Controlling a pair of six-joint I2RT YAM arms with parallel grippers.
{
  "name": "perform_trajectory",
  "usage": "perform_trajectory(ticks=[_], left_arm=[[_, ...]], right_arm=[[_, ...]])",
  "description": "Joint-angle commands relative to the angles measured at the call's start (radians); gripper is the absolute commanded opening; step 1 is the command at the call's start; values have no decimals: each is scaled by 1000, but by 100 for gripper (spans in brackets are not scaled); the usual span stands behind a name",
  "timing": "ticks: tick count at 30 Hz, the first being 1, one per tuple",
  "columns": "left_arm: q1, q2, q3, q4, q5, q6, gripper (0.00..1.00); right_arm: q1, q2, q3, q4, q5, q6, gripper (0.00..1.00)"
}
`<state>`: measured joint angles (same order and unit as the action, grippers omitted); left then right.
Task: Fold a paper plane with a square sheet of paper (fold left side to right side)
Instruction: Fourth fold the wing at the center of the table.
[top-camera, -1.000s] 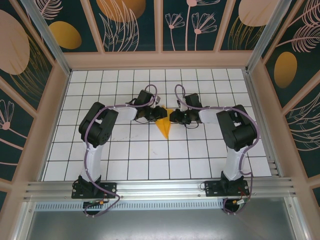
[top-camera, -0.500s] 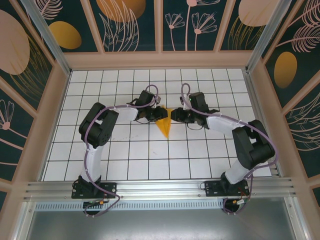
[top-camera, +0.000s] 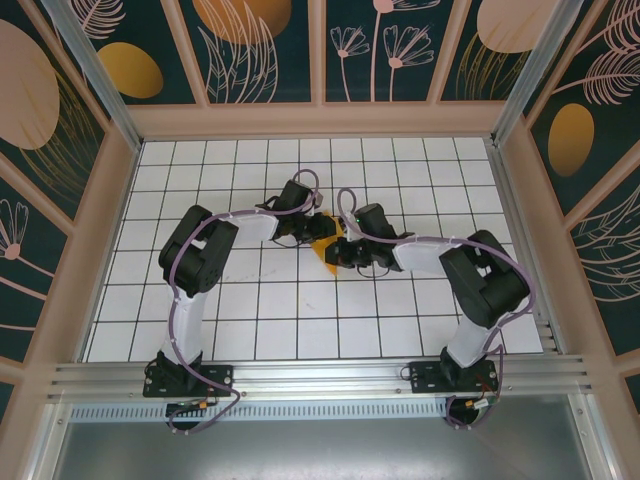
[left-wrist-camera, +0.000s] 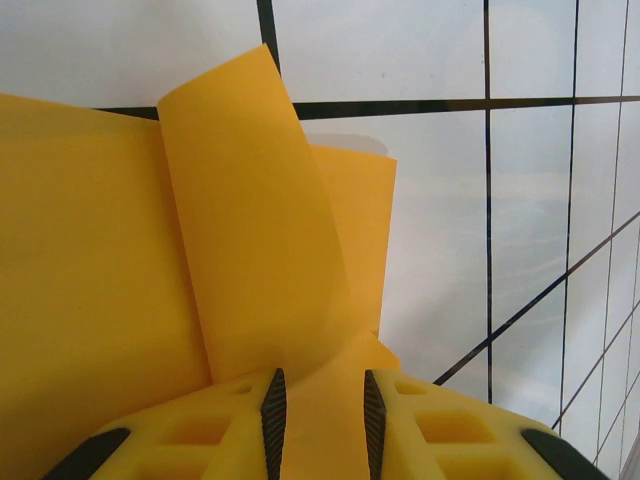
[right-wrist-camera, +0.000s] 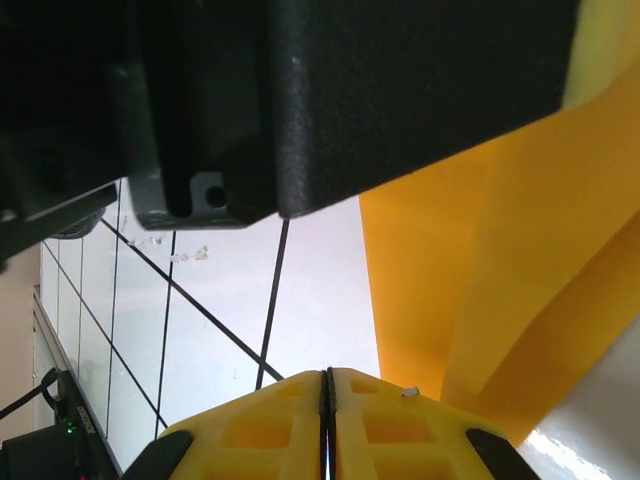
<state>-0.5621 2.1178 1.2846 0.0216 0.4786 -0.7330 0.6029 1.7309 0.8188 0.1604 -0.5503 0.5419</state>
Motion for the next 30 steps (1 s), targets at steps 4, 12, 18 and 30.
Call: perform_trajectory(ticks=[4,12,18,30], left_arm=[[-2,77,-32,-141,-92,37,31],[-2,78,-24,-144,-92,38,31],[-2,82,-23,-146,-96,39,31],[-2,87,-25,-143,-100,38,31]], right_arm=[[8,27,23,-25,28,10,12],[11,33,-9,-44,35,12,12],[17,42,-37,-24,26,24,12],[35,63,-47,-60,46,31,12]])
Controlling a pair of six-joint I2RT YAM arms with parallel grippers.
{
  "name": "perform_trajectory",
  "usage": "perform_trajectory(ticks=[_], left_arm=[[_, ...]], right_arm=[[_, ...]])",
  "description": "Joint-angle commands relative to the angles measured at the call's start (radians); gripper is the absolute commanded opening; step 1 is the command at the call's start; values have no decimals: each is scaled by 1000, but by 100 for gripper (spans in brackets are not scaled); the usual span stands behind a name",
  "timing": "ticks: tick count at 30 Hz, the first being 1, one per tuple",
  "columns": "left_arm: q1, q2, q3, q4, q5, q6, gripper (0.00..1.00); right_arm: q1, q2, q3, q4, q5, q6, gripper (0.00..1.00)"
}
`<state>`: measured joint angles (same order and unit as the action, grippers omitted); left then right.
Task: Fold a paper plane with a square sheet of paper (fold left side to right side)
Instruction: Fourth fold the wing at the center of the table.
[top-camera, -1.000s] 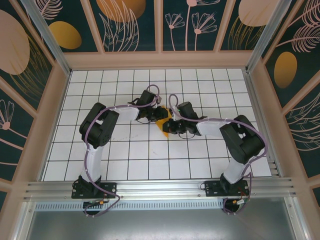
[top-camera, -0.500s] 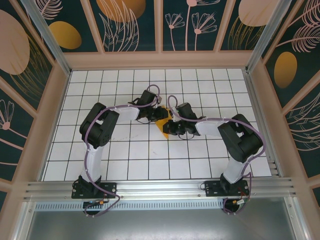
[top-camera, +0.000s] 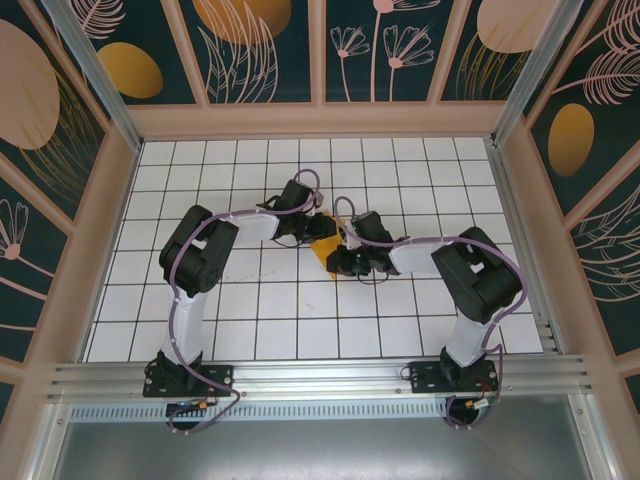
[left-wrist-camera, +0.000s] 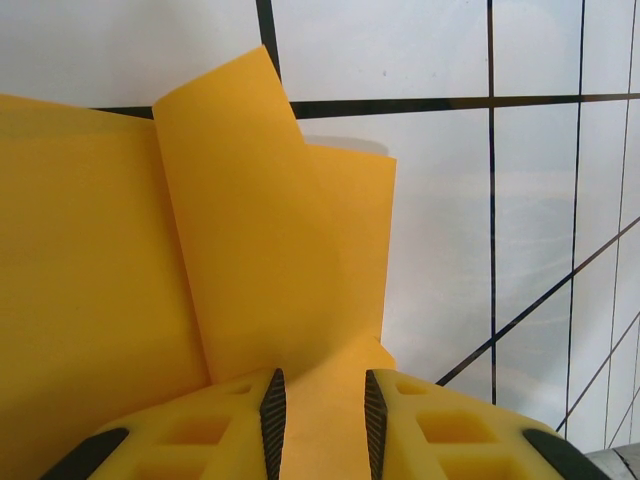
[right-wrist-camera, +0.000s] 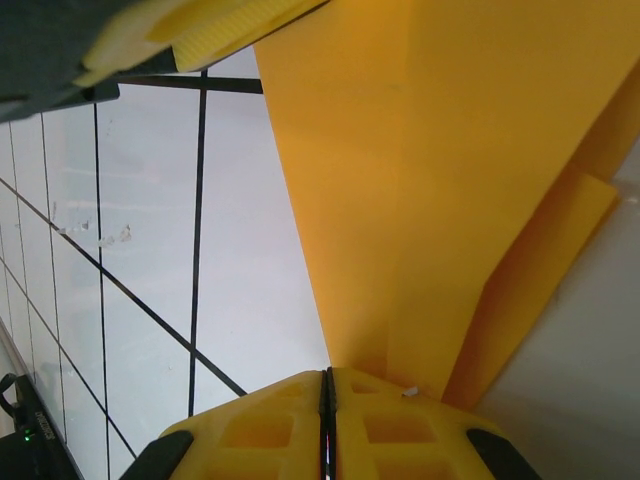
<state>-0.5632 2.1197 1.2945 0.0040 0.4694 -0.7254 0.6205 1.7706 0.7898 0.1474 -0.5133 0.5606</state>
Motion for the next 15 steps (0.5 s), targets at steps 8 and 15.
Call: perform_trajectory(ticks=[8,15], left_arm=[[-1,86,-38,-125,-99,30,32],[0,85,-40,-125,-101,30,32]], right_arm=[[39,8,-41,-112,33,0,11],[41,-32,-81,-131,65,-1,10]])
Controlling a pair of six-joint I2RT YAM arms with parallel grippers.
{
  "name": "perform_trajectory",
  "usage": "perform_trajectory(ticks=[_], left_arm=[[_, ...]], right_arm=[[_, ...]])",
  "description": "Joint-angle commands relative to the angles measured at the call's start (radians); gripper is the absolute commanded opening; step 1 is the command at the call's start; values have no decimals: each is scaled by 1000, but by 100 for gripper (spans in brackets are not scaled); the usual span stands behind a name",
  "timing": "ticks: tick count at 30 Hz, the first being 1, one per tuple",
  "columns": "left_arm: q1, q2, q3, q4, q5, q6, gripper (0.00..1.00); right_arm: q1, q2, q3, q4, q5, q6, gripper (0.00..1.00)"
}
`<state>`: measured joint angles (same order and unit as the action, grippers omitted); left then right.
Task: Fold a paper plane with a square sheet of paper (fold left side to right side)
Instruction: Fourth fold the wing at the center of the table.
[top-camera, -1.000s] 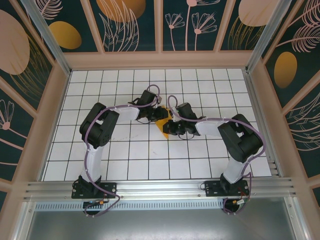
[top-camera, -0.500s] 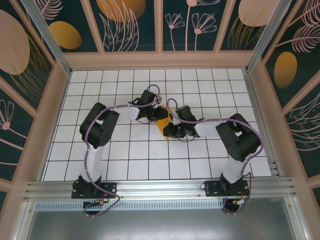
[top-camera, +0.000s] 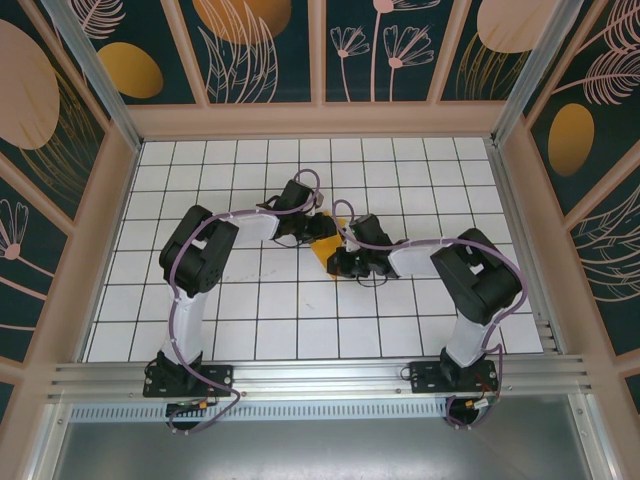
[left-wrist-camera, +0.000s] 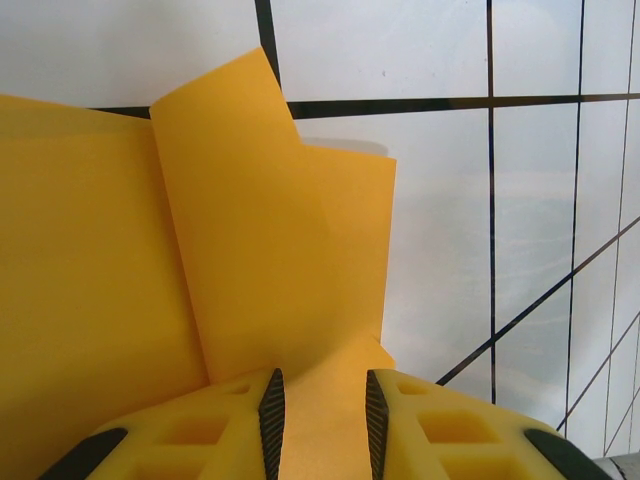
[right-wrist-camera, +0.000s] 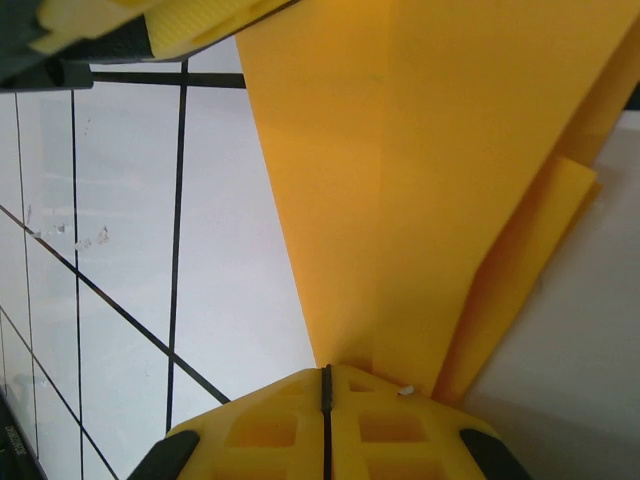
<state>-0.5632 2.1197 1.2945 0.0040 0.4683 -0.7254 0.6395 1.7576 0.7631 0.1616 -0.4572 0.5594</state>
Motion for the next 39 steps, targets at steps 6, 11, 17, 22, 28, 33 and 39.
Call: perform_trajectory(ticks=[6,11,17,22,28,33,39], left_arm=[[-1,81,-41,-128,-103,30,32],[0,83,-42,-127,-103,28,32],[-1,82,-40,-130,-108,32,32],[-1,83,-38,-130,-107,30,32],[-1,74,-41,-131,-105,29,32],[-1,69,-41,-127,-103,27,32],[-1,68,-44,-122,-100,24,32]], right_arm=[[23,-22,-23,-162,7,-13,10],[29,-19,-41,-179,3,-18,10],[36,-58,-90,-180,-23,-16,10],[37,-83,-105,-186,-40,-27,10],[-30,-212,-57,-186,-61,-56,10],[-86,-294,-43,-128,-62,-50,10],[-35,-171,-4,-28,-26,-7,9]])
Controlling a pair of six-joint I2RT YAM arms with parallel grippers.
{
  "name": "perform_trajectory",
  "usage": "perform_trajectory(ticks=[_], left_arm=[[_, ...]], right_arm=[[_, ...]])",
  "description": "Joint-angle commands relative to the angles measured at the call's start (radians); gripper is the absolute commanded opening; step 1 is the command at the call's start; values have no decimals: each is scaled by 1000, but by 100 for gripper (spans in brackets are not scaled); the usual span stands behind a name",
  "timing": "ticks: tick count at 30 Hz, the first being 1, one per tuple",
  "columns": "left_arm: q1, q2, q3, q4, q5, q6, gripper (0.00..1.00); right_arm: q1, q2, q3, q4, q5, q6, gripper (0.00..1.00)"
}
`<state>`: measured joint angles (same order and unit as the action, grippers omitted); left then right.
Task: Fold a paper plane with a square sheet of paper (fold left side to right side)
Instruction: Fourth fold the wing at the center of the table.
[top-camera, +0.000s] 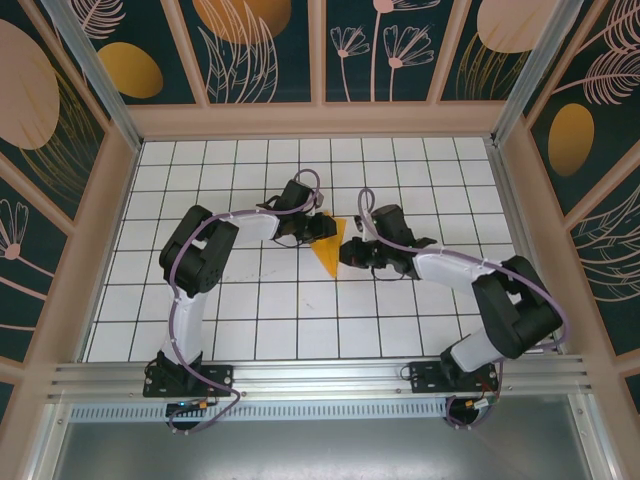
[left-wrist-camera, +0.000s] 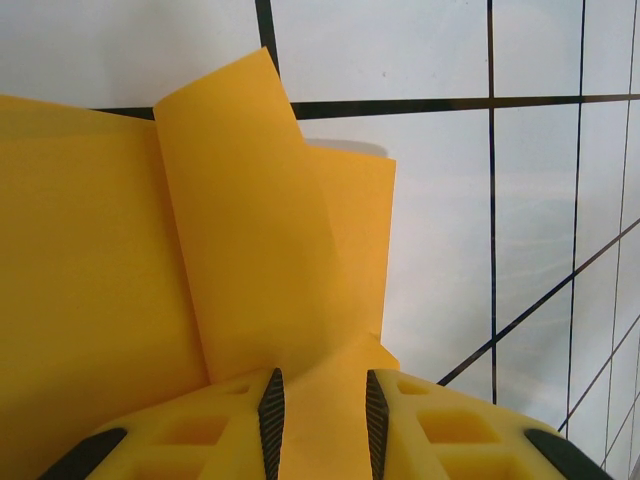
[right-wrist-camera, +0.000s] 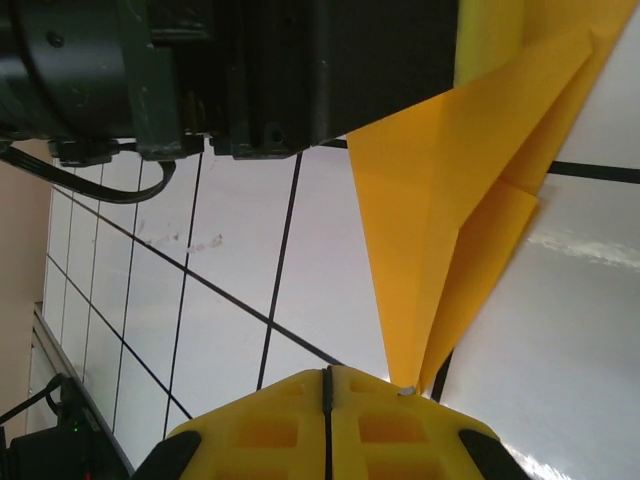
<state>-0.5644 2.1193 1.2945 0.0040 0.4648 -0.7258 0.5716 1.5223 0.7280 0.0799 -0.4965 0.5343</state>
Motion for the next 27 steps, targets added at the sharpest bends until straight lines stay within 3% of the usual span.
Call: perform_trajectory(ticks=[1,11,27], left_arm=[[0,67,-43,-123,-97,25,32],[0,46,-41,-127,-100,29,32],[41,98,132,-217,-153,73,38]], right_arm=[[46,87,44,54,25,18,9],[75,236,92,-5,125,3,9],[82,262,-5,-138,142,-20,5]])
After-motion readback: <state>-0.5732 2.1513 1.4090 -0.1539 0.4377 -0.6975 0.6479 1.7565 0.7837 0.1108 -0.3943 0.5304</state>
